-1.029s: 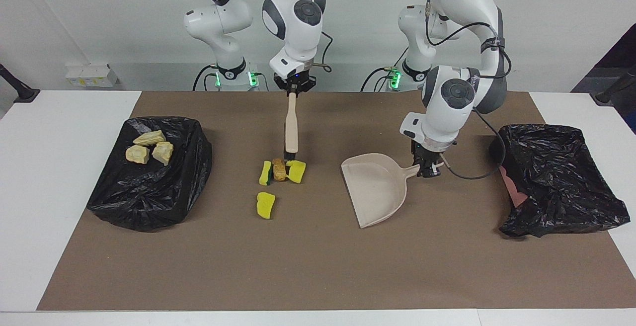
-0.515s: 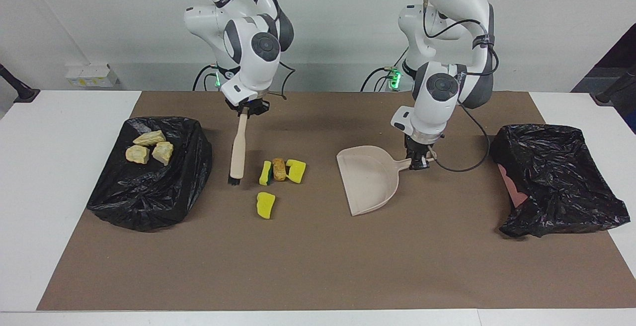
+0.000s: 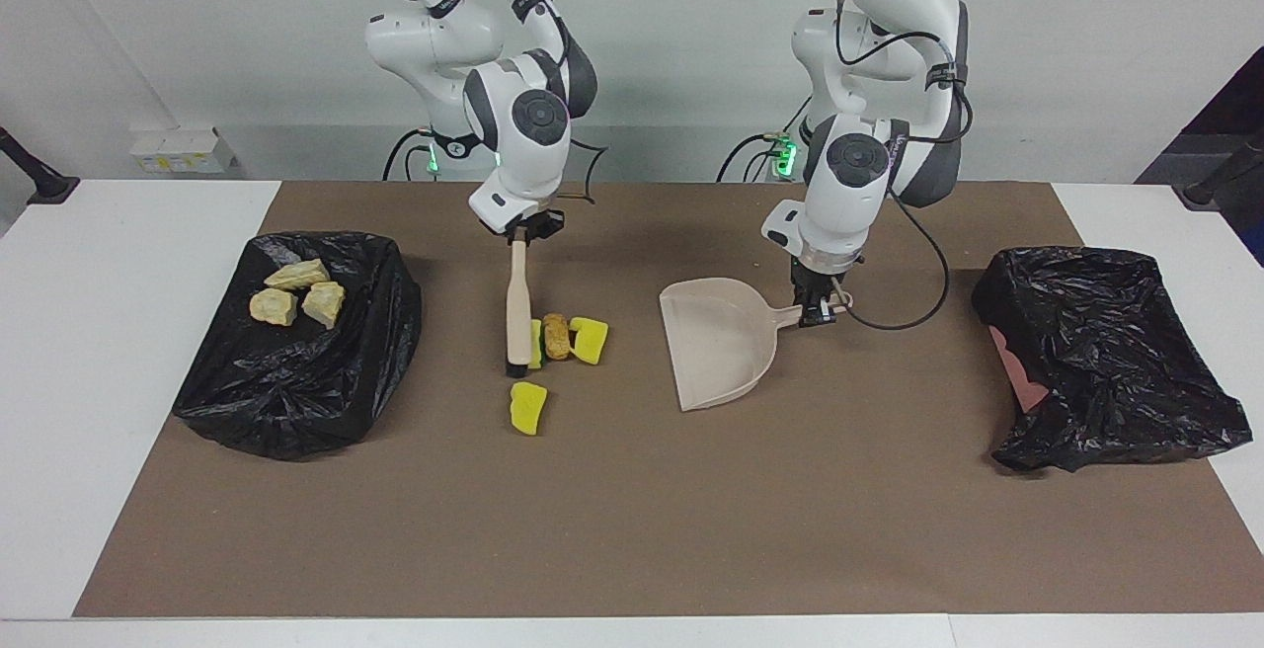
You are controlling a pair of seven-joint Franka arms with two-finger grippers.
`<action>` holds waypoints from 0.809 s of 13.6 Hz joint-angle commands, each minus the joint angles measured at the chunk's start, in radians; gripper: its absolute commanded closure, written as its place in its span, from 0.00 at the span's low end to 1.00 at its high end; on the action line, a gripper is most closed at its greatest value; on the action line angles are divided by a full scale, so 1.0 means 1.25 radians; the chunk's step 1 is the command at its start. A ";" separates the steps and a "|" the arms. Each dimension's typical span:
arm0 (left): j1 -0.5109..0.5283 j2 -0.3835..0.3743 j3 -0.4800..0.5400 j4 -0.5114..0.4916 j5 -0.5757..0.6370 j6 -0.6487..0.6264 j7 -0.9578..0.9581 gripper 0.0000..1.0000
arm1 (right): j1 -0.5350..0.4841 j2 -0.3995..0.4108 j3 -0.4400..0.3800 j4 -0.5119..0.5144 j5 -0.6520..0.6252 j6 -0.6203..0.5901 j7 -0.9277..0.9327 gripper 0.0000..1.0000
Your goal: Sweep and dump trash in bin
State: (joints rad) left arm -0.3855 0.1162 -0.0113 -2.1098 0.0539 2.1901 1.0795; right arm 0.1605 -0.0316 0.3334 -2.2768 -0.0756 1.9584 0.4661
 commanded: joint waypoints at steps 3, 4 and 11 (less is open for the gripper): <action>-0.009 -0.023 0.008 -0.033 0.015 0.029 -0.002 1.00 | 0.048 0.069 0.003 0.031 0.097 0.142 -0.045 1.00; -0.009 -0.022 0.008 -0.031 0.015 0.030 -0.002 1.00 | 0.060 0.110 0.003 0.066 0.118 0.167 -0.046 1.00; -0.009 -0.022 0.008 -0.033 0.015 0.031 -0.003 1.00 | 0.122 0.180 0.006 0.177 0.437 0.271 -0.067 1.00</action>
State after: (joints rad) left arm -0.3856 0.1150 -0.0103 -2.1145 0.0543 2.2019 1.0799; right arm 0.3046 0.1844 0.3357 -2.0668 0.3750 2.2480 0.4320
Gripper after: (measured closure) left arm 0.687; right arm 0.731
